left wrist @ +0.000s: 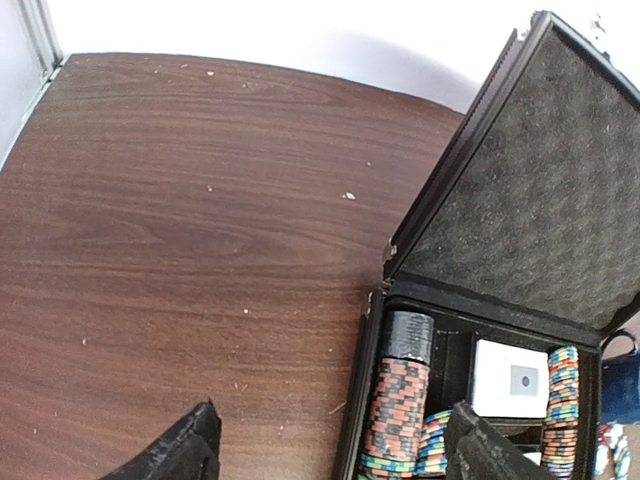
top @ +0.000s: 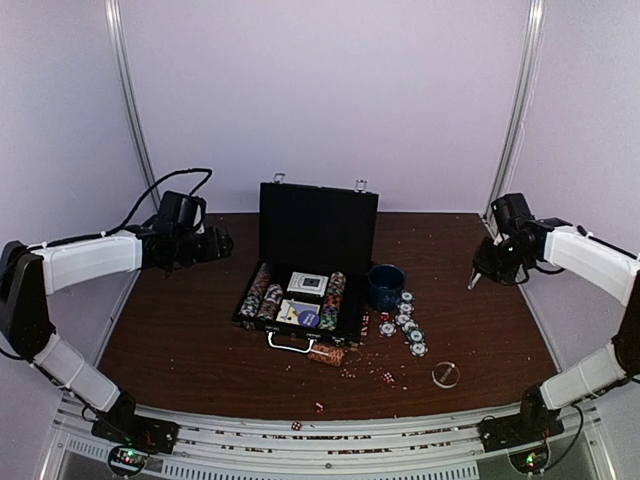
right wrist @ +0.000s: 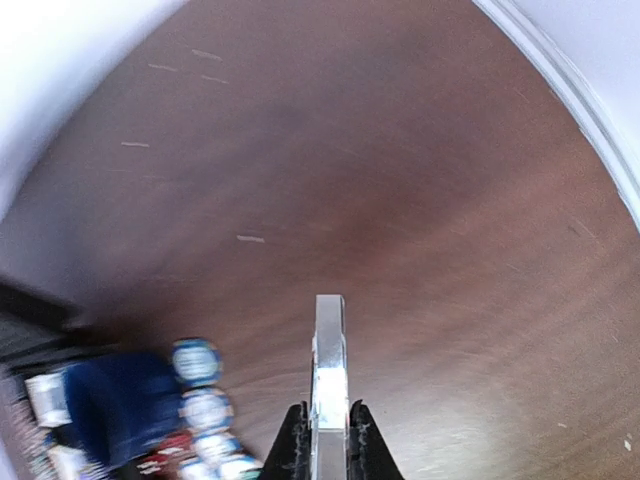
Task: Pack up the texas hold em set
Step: Place the all-in button in the poker case.
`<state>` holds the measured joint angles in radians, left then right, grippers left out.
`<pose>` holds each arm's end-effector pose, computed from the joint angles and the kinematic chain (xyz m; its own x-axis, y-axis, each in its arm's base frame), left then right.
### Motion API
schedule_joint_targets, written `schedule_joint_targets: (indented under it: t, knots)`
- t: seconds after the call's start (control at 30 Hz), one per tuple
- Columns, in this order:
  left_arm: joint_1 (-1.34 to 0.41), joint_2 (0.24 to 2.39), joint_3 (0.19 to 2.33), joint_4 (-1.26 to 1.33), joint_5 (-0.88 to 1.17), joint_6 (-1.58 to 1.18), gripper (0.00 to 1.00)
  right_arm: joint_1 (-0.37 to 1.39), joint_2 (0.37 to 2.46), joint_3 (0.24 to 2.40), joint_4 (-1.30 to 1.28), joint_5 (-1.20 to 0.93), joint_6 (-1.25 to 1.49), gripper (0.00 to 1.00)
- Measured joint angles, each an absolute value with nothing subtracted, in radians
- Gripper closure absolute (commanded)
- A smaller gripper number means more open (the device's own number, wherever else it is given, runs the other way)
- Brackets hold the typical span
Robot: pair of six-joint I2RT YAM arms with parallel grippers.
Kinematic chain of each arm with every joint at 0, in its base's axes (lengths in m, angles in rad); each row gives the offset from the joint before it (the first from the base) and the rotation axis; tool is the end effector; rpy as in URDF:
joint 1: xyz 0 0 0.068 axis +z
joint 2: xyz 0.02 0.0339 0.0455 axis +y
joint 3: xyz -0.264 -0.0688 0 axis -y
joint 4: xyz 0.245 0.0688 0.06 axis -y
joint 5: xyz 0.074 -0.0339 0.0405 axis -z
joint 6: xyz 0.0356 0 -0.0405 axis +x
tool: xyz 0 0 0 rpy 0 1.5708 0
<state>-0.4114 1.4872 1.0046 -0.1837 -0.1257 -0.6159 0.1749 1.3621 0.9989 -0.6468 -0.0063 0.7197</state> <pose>0.3031 -0.1274 0.2485 -0.6394 -0.3463 -0.6864 -0.0772 0.9172 -0.3909 0.2697 0.0479 0.2480 -0.7440 0.5379 -0.3964 0.4163 0.8372 0.3546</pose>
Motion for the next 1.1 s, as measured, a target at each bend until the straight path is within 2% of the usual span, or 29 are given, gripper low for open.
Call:
schedule_joint_targets:
  t: [0.13,0.3,0.43,0.63,0.87,1.1]
  knots:
    - [-0.411,1.48,1.026,-0.221,-0.128,-0.654,0.2,0.263,1.236,1.072,-0.53,-0.14,0.699,1.0]
    - [-0.406,1.475,1.059,-0.265,-0.123,-0.68,0.2,0.475,1.28,1.166,-0.357,-0.179,0.717,1.0]
    - [-0.405,1.474,1.128,-0.32,-0.117,-0.678,0.19,0.633,1.442,1.224,-0.209,-0.184,0.752,1.0]
    - [-0.403,1.464,1.225,-0.361,-0.081,-0.632,0.18,0.756,1.752,1.407,-0.138,-0.191,0.776,1.0]
    - [-0.389,1.464,1.238,-0.429,0.067,-0.593,0.18,0.805,1.991,1.576,-0.11,-0.179,0.857,1.0]
    - [-0.389,1.464,1.232,-0.503,0.135,-0.538,0.17,0.813,2.123,1.637,-0.107,-0.144,0.977,1.0]
